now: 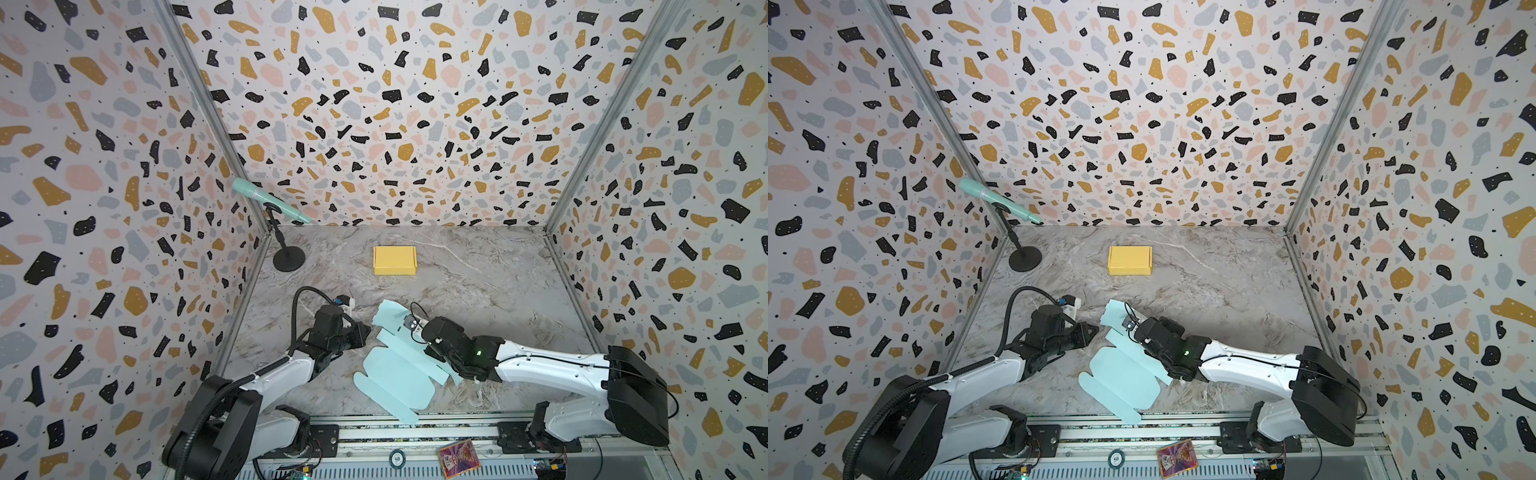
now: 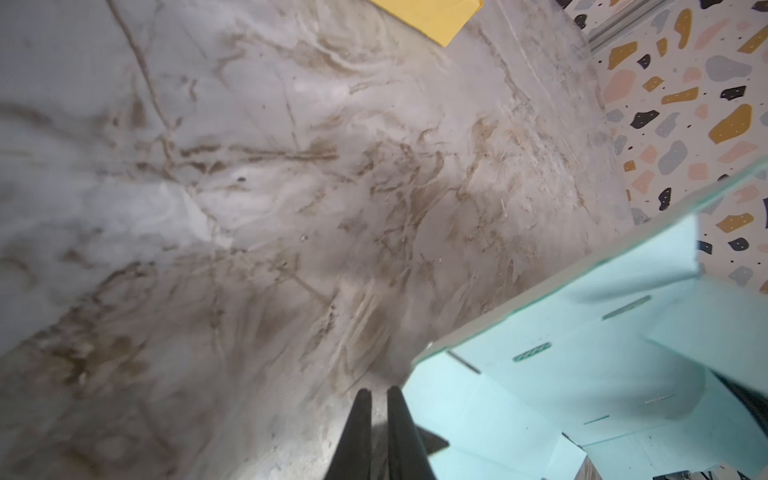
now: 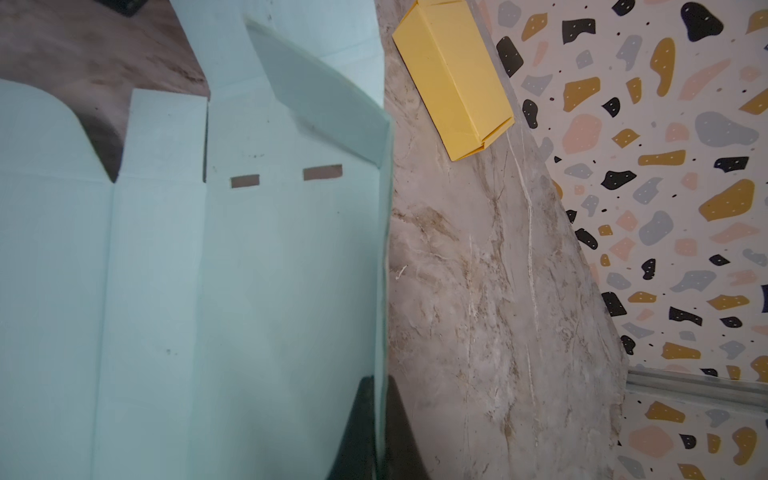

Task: Fold the paper box

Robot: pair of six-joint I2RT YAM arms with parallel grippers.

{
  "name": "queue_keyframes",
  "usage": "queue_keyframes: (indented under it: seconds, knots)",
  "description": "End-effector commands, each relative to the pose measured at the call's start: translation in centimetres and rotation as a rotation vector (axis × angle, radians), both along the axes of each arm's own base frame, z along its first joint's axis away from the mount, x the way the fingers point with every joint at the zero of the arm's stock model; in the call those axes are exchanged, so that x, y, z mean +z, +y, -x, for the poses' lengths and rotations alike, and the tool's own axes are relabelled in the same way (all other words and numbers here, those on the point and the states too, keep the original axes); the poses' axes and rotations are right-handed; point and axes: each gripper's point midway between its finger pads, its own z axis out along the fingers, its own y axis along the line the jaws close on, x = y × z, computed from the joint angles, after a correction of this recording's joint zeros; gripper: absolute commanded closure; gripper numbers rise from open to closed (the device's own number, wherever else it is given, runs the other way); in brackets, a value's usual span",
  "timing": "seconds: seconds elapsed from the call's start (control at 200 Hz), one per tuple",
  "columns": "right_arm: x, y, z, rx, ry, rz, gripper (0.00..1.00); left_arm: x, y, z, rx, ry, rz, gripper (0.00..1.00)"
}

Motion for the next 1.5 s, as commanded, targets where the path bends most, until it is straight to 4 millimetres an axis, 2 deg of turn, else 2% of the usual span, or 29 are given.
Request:
queue_keyframes:
  seconds: [0.0,0.09,0.21,0.355,0.466,0.566,0.676,0.826,0.946,1.136,1.282,1.427,1.467,1.497]
  knots:
    - [1.5,-0.2,-0.7,-0.012,0.008,-0.103,1.00,0.2,-0.2,-0.6,-0.001,-0.034,0.020,0.88]
    - [1.5,-0.2,-0.9,-0.002,-0.001,-0.115,1.00,-0.7,-0.5,-0.6,-0.031,-0.012,0.007,0.88]
    - [1.1,0.2,-0.7,0.037,0.001,-0.134,1.00,-0.9,-1.2,-1.5,-0.058,-0.013,0.003,0.88]
    - [0.3,0.0,-1.4,0.013,0.025,-0.108,1.00,0.0,-2.1,-3.4,-0.079,-0.065,0.013,0.80]
    - [1.4,0.5,-1.5,0.024,0.015,-0.150,1.00,-0.1,-2.9,-4.2,-0.096,-0.082,0.045,0.78]
    - [1.9,0.5,-1.8,0.008,0.002,-0.167,1.00,-0.7,-3.7,-3.9,-0.130,-0.063,0.081,0.78]
    - [1.9,0.0,-2.0,-0.017,0.002,-0.163,1.00,-2.1,-3.5,-3.3,-0.139,-0.030,0.054,0.80]
    - [1.3,-1.0,-2.2,-0.052,-0.005,-0.136,1.00,-3.0,-3.8,-2.3,-0.153,0.011,0.047,0.82]
    - [1.0,-1.3,-2.3,-0.053,-0.010,-0.114,1.00,-2.3,-4.6,-1.7,-0.169,-0.003,0.061,0.83]
    - [0.2,-1.8,-2.4,-0.054,-0.019,-0.063,1.00,-0.1,-5.3,-1.5,-0.166,-0.046,0.083,0.84]
    - [-0.1,-2.3,-2.5,-0.060,-0.020,-0.047,1.00,0.7,-4.8,-1.6,-0.147,-0.064,0.063,0.84]
    - [0.3,-2.9,-2.8,-0.084,-0.027,-0.062,1.00,-0.2,-3.0,-2.4,-0.070,-0.049,0.009,0.89]
    - [0.3,-2.9,-2.9,-0.085,-0.026,-0.066,1.00,0.0,-3.0,-2.6,-0.066,-0.056,0.027,0.88]
    - [0.3,-2.9,-2.9,-0.082,-0.025,-0.067,1.00,0.3,-3.4,-2.7,-0.073,-0.063,0.050,0.84]
